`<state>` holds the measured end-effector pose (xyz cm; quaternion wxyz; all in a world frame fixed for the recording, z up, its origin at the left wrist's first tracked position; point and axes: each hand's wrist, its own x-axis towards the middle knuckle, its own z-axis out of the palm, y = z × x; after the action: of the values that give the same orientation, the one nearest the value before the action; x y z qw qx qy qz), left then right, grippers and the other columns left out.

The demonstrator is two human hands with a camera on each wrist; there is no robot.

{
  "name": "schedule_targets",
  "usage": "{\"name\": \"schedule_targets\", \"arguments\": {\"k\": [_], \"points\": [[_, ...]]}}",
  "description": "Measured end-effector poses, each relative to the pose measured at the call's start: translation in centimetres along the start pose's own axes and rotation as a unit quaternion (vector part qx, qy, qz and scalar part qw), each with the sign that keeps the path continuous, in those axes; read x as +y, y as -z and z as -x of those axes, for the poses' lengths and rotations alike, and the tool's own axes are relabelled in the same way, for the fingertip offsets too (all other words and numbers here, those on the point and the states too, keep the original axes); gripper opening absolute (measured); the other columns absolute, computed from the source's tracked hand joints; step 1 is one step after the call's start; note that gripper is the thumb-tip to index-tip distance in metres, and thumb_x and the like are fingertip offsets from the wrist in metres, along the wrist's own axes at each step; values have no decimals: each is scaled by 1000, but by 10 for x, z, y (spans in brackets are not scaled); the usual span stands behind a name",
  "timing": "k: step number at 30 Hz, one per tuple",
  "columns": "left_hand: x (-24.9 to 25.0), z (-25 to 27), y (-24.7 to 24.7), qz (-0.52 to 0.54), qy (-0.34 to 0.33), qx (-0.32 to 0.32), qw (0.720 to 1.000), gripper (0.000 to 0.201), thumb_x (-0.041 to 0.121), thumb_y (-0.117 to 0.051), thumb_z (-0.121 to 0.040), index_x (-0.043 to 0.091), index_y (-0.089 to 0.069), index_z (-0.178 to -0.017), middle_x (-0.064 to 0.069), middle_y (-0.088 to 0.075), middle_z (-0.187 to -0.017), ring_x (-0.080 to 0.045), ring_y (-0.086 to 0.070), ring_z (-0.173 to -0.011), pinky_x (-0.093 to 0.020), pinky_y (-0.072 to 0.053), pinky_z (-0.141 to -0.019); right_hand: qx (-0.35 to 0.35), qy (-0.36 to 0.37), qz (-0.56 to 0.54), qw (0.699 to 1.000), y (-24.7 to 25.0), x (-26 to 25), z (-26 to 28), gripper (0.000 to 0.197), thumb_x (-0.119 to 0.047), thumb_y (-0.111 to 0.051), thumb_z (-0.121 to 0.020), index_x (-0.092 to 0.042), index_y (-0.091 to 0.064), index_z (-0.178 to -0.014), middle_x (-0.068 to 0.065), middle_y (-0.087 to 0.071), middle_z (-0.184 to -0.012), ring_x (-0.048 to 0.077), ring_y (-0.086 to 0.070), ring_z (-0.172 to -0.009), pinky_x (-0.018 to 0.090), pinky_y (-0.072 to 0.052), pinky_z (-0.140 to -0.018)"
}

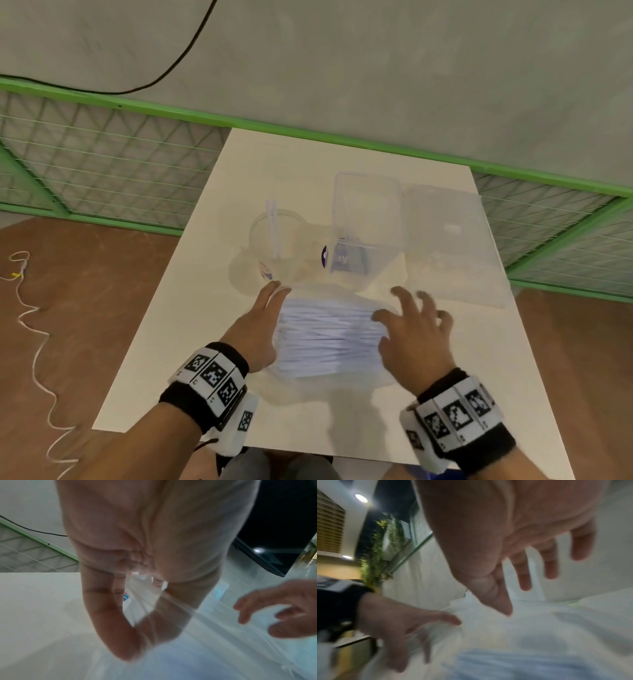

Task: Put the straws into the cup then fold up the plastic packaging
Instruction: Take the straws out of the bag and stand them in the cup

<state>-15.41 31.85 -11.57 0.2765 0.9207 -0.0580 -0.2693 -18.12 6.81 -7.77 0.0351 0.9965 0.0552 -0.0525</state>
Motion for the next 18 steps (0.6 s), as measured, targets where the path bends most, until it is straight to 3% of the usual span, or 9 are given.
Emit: {"name": "schedule_targets", "arguments": {"k": [1, 3, 4, 6, 9, 11, 15, 18], "points": [[0, 0, -1, 7, -2, 2, 1000, 99, -11, -56, -73, 27, -9, -152, 14, 10, -158, -26, -61, -85, -24, -42, -60, 35, 46, -30, 998, 0, -13, -1, 43, -12, -81, -50, -29, -72, -89, 8, -62, -117, 39, -60, -102, 50, -47, -77], [0, -1, -3, 16, -6, 4, 1000, 102, -12, -58, -72, 28, -10, -152, 17, 10, -157, -27, -62, -83, -28, -48, -62, 14, 150, -102, 983, -7, -39, -7, 44, -10, -76, -56, -25, -70, -97, 6, -62, -108, 32, -62, -93, 41, -48, -72], [0, -1, -4, 18, -8, 7, 1000, 103, -13, -59, -72, 29, -9, -152, 18, 10, -157, -27, -62, -82, -30, -50, -64, -18, 180, -120, 976, -13, -51, -13, 47, -10, -72, -66, -20, -67, -112, 8, -59, -116, 32, -60, -100, 42, -48, -77], [-1, 0, -6, 24, -14, 15, 1000, 104, -13, -58, -71, 29, -8, -152, 17, 9, -158, -25, -61, -80, -28, -50, -65, -100, 189, -127, 969, -27, -65, -25, 61, -14, -62, -84, -12, -43, -142, 12, -42, -144, 33, -45, -126, 42, -41, -99], [-5, 3, -9, 38, -23, 26, 999, 104, -14, -56, -72, 32, -8, -152, 17, 6, -157, -23, -60, -77, -31, -52, -66, -127, 173, -120, 969, -37, -78, -46, 72, -20, -57, -92, -9, -20, -153, 11, -24, -157, 30, -27, -142, 39, -28, -114], [-5, 7, -12, 43, -31, 36, 998, 102, -13, -54, -72, 31, -9, -152, 17, 5, -156, -25, -62, -82, -34, -53, -69, -109, 171, -109, 973, -42, -84, -56, 69, -20, -55, -93, -9, -20, -152, 10, -30, -155, 30, -29, -141, 40, -26, -114], [-2, 17, -21, 66, -25, 45, 996, 100, -14, -53, -73, 29, -9, -152, 18, 5, -156, -24, -60, -92, -24, -43, -66, -76, 182, -65, 978, -53, -89, -63, 57, -16, -50, -96, -12, -29, -149, 9, -43, -149, 29, -38, -136, 39, -28, -113], [-4, 21, -20, 77, -19, 49, 996, 102, -14, -52, -72, 32, -9, -152, 23, 7, -155, -23, -61, -89, -28, -50, -68, -53, 186, -63, 979, -58, -91, -64, 47, -12, -50, -95, -12, -43, -141, 9, -53, -139, 30, -45, -130, 39, -31, -110]]}}
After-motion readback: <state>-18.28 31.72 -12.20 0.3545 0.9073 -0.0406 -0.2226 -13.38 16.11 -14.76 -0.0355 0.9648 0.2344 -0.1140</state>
